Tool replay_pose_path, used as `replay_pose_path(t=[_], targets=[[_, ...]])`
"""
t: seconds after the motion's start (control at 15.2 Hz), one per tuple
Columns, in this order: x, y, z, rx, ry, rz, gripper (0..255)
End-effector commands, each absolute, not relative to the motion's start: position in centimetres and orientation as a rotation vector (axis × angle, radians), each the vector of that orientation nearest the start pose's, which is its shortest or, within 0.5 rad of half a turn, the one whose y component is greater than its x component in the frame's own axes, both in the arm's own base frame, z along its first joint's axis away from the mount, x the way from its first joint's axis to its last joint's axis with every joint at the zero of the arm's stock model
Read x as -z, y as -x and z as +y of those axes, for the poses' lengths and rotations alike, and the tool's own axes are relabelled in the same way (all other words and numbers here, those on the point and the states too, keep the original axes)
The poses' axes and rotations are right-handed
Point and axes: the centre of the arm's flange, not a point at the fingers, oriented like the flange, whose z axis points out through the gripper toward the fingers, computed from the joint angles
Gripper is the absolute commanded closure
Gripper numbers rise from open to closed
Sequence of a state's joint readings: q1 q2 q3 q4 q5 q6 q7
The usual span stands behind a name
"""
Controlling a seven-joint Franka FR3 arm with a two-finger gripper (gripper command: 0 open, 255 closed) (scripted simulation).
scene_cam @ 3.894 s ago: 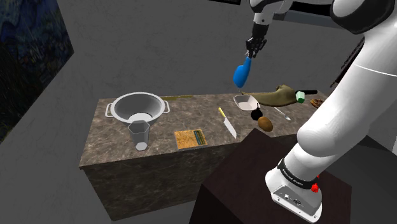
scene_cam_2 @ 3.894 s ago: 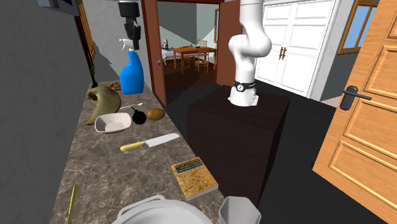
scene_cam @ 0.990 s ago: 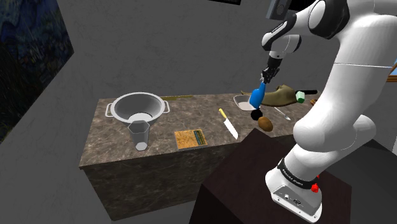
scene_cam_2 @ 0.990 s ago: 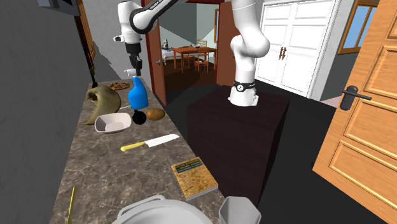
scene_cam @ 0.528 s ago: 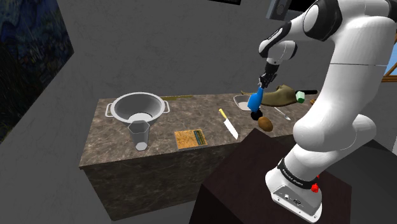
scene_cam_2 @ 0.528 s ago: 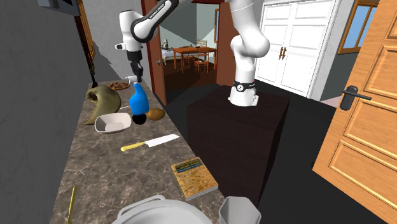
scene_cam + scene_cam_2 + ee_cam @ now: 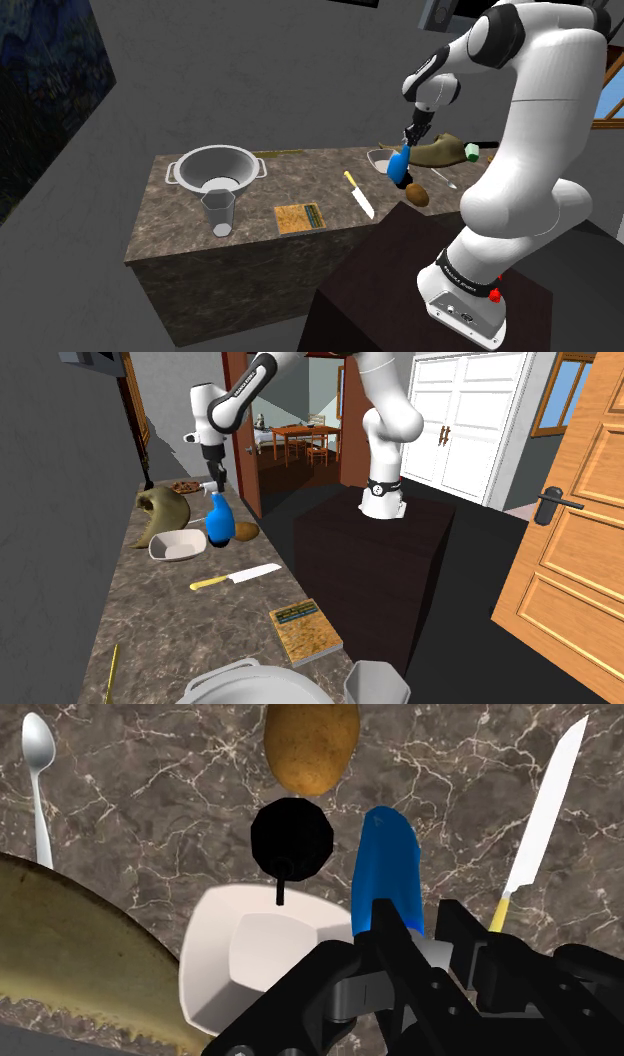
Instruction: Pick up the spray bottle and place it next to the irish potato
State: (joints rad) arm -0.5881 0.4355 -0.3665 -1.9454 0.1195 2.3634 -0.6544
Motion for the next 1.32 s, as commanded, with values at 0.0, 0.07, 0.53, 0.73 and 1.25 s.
replay_pose_path(t=[0.0, 0.07, 0.53, 0.73, 1.25], targets=[[-26.0, -36.9, -49.9, -0.059, 3.15, 0.562, 255], [-25.5, -36.9, -49.9, -0.059, 3.15, 0.562, 255], [-21.8, -36.9, -49.9, -0.059, 3.15, 0.562, 255], [-20.8, -36.9, -49.9, -0.059, 3.15, 0.562, 255], [-20.8, -36.9, -49.9, -0.059, 3.15, 0.562, 0]])
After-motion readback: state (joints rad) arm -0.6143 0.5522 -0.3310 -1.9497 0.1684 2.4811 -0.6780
